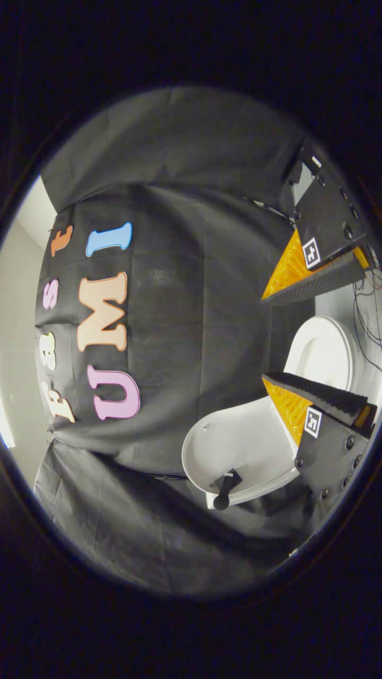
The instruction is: Open the toilet lid.
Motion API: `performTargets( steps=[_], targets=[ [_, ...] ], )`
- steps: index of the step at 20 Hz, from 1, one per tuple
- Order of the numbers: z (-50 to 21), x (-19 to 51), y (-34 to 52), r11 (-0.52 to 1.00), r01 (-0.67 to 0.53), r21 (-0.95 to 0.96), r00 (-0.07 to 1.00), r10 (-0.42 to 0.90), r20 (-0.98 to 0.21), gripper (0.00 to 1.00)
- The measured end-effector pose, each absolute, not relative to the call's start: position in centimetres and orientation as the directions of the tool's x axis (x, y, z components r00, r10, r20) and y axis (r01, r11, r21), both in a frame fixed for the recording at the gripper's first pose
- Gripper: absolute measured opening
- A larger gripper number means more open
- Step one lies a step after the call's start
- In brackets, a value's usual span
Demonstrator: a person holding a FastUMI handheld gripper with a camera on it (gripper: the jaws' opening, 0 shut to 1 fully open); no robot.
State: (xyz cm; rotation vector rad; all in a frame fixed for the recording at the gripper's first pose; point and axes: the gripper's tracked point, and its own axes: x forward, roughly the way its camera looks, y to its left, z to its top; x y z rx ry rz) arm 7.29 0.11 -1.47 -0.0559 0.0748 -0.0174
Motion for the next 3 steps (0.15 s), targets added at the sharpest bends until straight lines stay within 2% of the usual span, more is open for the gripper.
performTargets(
  steps=[3],
  targets=[
    [-2.19,6.14,0.40,0.999,-0.004,-0.052,0.995,-0.002,-0.104,0.80]
  ],
)
